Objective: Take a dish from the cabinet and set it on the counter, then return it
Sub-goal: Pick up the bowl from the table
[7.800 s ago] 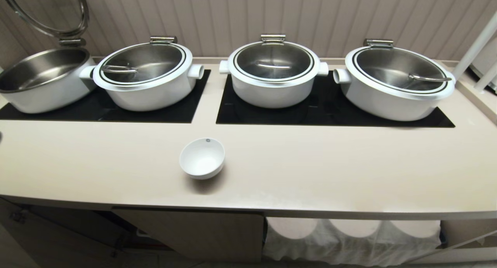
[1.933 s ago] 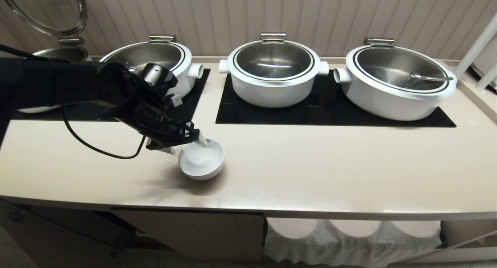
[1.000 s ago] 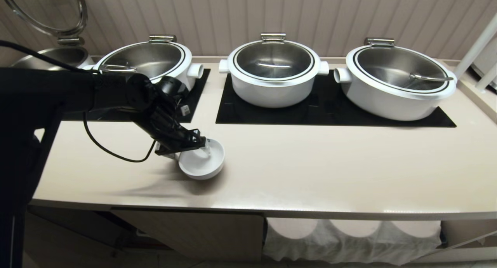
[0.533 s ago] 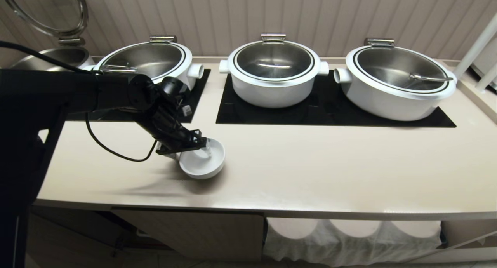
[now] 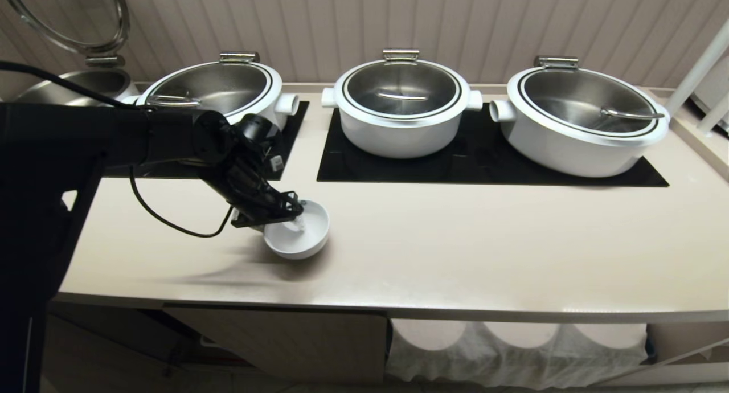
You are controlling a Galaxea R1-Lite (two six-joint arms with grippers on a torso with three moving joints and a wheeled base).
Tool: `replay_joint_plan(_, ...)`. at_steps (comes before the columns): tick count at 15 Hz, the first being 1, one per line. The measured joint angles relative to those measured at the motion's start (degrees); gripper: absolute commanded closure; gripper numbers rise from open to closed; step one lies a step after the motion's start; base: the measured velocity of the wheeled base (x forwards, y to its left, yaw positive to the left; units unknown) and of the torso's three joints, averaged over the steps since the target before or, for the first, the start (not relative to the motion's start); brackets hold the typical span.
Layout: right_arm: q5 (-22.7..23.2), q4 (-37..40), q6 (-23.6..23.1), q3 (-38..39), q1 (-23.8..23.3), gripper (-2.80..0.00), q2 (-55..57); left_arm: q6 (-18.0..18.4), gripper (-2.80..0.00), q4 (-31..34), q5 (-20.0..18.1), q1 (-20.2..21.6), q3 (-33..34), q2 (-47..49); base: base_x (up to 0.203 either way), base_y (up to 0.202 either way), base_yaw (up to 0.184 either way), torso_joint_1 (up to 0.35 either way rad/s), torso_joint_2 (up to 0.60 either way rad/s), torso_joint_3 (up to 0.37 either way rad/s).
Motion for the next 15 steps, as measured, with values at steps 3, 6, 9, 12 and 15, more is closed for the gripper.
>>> replay_joint_plan(3,0.0,0.0,0.0,0.0,0.0,0.00,0.0,0.0,0.00,0.0,-0.1,0.0,-0.3,0.0,0.000,0.000,0.000,0.000,0.00,0.000)
replay_joint_plan(6,0.0,0.0,0.0,0.0,0.0,0.00,0.0,-0.2,0.00,-0.2,0.0,0.0,-0.4,-0.4,0.000,0.000,0.000,0.000,0.00,0.000)
replay_joint_plan(9,0.0,0.0,0.0,0.0,0.0,0.00,0.0,-0.4,0.00,0.1,0.0,0.0,-0.1,-1.0,0.000,0.000,0.000,0.000,0.00,0.000)
replay_joint_plan(12,0.0,0.0,0.0,0.0,0.0,0.00,0.0,-0.5,0.00,0.3,0.1,0.0,0.5,-1.8,0.000,0.000,0.000,0.000,0.00,0.000)
replay_joint_plan(15,0.0,0.0,0.0,0.0,0.0,0.00,0.0,-1.2,0.00,2.8,0.0,-0.1,0.6,-2.8,0.000,0.000,0.000,0.000,0.00,0.000)
